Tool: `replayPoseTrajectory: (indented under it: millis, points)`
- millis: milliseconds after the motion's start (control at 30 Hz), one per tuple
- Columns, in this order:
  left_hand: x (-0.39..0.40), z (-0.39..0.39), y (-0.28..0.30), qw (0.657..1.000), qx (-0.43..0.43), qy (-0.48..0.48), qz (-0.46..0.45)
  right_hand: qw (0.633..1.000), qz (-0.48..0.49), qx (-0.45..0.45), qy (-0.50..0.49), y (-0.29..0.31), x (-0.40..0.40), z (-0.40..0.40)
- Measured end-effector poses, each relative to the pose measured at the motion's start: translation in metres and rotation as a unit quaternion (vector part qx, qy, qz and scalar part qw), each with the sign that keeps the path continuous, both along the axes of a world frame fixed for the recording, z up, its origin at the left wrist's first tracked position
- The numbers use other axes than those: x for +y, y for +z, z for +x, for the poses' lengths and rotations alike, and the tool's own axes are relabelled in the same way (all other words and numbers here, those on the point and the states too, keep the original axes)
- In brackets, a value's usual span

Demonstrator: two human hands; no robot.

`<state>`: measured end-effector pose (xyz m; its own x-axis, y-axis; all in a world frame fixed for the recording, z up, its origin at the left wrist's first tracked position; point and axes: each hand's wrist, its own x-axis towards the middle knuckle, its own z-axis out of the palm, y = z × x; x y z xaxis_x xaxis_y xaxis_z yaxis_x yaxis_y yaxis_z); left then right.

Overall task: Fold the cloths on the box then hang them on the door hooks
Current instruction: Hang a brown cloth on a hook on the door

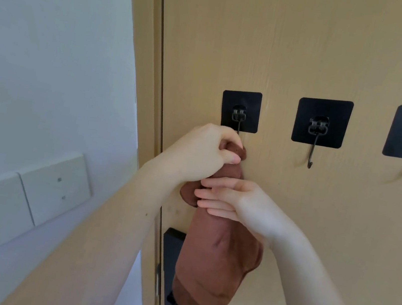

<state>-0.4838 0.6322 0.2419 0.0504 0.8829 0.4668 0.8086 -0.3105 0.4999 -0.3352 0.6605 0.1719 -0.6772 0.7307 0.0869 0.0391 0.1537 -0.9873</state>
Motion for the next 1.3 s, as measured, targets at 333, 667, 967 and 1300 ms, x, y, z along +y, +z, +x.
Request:
replayPoseTrajectory:
  millis: [333, 667, 967, 1300]
  points:
    - [-0.011, 0.015, -0.015, 0.998, 0.014, 0.049, 0.042, 0.997, -0.007, -0.068, 0.040, -0.041, 0.006, -0.003]
    - [-0.011, 0.017, -0.015, 0.998, -0.005, 0.056, 0.016, 0.989, -0.114, -0.087, 0.032, -0.119, 0.006, -0.001]
    - [-0.017, 0.022, -0.013, 0.996, -0.042, 0.081, 0.016, 0.990, -0.112, -0.089, 0.003, -0.124, 0.003, -0.007]
    - [-0.021, 0.027, -0.011, 0.991, -0.017, 0.120, 0.053, 0.984, -0.127, -0.113, 0.058, -0.118, -0.004, 0.005]
